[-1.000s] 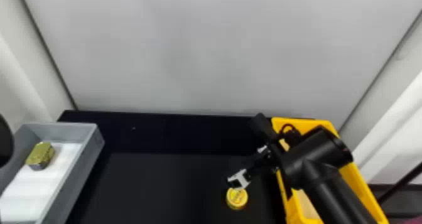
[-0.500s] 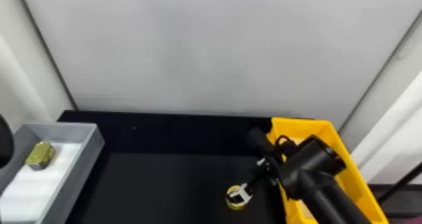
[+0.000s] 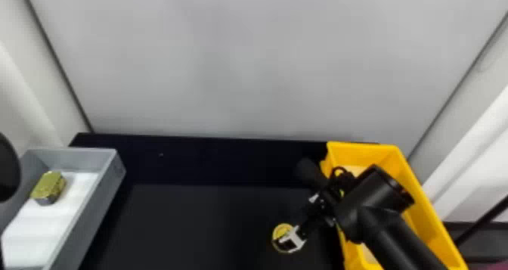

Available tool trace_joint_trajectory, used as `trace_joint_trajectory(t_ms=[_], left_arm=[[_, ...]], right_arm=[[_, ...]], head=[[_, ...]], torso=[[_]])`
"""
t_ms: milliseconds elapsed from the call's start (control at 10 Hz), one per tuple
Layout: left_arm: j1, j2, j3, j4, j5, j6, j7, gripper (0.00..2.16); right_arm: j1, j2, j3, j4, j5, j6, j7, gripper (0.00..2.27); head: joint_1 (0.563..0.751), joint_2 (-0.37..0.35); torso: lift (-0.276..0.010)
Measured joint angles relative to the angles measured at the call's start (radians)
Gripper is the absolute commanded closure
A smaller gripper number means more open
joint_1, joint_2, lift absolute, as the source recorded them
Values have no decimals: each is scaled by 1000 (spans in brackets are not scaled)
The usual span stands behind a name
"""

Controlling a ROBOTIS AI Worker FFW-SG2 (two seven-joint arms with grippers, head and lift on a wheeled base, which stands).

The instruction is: Pick up the round yellow can and place it in the yellow rectangular box

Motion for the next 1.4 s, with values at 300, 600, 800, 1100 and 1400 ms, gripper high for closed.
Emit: trace_joint_trajectory(t_ms=[300,600,800,1100,1400], left_arm=[[-3,-1,-4,1,0,-2,1,82],[-8,-6,-11,6,0,-8,2,82],[-9,-7,-14,8,0,-12,3,82],[-9,-8,-15,8,0,-15,3,82],[-7,-7,-15,10,1,-18,3,82]], right_arm=[[-5,13,-6,45,-6,-41,-12,88],[-9,23,8,85,-10,-79,-20,99],[-23,13,39,101,-12,-112,-20,116],[-50,0,86,128,-14,-151,-19,125],[-73,-11,124,168,-33,-181,-17,151]], head=[[694,-78],[694,-78],[694,-78],[694,-78],[694,-78]], torso=[[-3],[-3],[-3],[-3],[-3]])
